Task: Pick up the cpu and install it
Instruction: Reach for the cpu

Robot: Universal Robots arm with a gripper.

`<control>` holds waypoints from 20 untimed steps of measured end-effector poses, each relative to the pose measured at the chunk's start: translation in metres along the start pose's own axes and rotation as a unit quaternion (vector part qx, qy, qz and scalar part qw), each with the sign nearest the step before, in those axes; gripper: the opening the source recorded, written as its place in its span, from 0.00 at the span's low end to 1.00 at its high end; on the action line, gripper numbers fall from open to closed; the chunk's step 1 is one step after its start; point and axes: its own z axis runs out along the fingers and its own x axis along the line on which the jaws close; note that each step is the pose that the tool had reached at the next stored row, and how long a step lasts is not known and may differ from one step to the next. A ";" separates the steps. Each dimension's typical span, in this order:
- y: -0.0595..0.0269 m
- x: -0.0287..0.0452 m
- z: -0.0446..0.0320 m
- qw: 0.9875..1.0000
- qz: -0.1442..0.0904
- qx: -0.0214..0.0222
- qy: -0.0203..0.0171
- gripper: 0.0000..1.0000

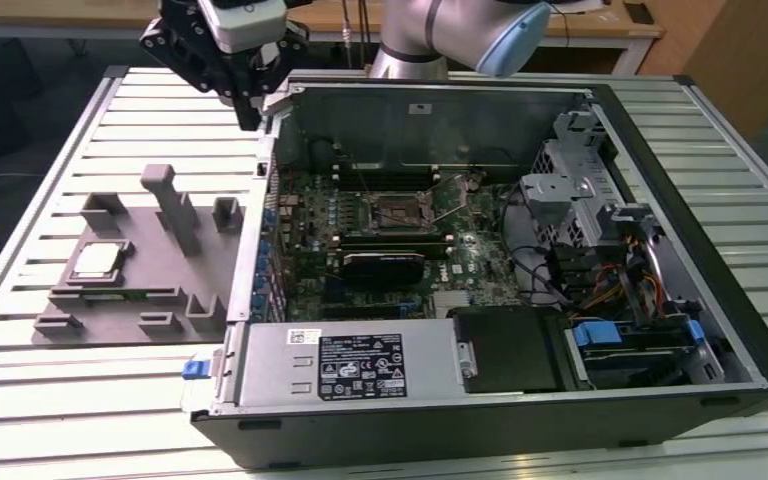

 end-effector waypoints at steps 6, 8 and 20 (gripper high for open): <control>-0.0006 0.0079 -0.0002 1.000 0.000 0.000 0.000 0.11; -0.0008 0.0108 -0.0003 1.000 0.000 0.000 0.000 0.11; -0.0023 0.0304 -0.0009 1.000 0.000 0.000 -0.001 0.11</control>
